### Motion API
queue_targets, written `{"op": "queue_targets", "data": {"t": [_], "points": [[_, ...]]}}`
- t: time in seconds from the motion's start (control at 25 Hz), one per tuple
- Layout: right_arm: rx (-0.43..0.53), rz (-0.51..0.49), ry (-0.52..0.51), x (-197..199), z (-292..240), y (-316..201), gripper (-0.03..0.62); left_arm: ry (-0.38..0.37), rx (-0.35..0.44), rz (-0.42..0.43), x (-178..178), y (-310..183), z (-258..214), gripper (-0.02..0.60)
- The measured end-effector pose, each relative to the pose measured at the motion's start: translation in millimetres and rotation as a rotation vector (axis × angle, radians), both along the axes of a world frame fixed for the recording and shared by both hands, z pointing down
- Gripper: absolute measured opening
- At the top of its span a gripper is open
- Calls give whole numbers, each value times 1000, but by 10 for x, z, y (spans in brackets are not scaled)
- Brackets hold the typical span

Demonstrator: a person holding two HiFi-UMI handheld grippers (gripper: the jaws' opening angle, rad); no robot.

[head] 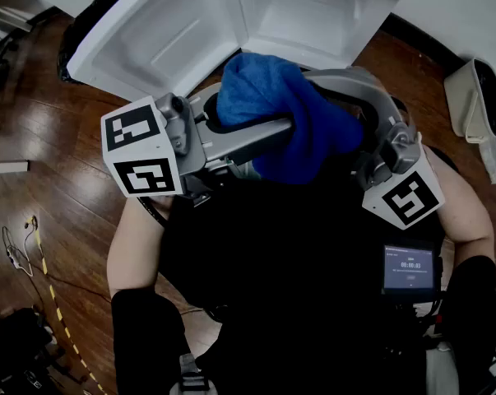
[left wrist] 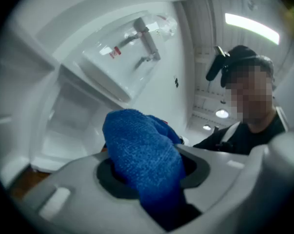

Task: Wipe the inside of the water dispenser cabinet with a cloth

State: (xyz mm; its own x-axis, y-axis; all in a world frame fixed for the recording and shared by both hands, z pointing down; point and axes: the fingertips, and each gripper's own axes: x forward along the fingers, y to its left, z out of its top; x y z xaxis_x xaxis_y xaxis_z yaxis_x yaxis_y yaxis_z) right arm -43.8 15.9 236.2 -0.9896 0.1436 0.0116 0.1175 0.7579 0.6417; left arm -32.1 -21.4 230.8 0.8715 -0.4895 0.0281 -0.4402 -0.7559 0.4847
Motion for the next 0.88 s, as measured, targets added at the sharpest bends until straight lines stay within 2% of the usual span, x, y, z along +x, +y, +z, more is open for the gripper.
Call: {"op": "queue_targets", "data": {"t": [0.16, 0.32, 0.4, 0.48, 0.56, 0.64, 0.76, 0.88], "points": [[25, -54, 94, -154, 123, 78, 444, 82, -136, 43, 103, -11, 166, 170], [113, -76, 190, -246, 330, 137, 454, 98, -215, 81, 230, 24, 310, 163], [109, -101, 225, -287, 378, 150, 432, 100, -231, 84, 241, 33, 338, 162], [79, -123, 235, -339, 350, 161, 369, 135, -246, 73, 183, 21, 324, 163], [76, -116, 212, -397, 263, 156, 289, 162, -232, 63, 115, 11, 238, 194], [70, -109, 166, -434, 139, 140, 244, 158, -188, 59, 79, 10, 97, 223], [-9, -126, 123, -445, -33, 121, 241, 169, -154, 34, 13, 29, -83, 249], [-108, -156, 80, -529, -278, 53, 244, 256, -100, 1, -201, 115, -348, 300]]}}
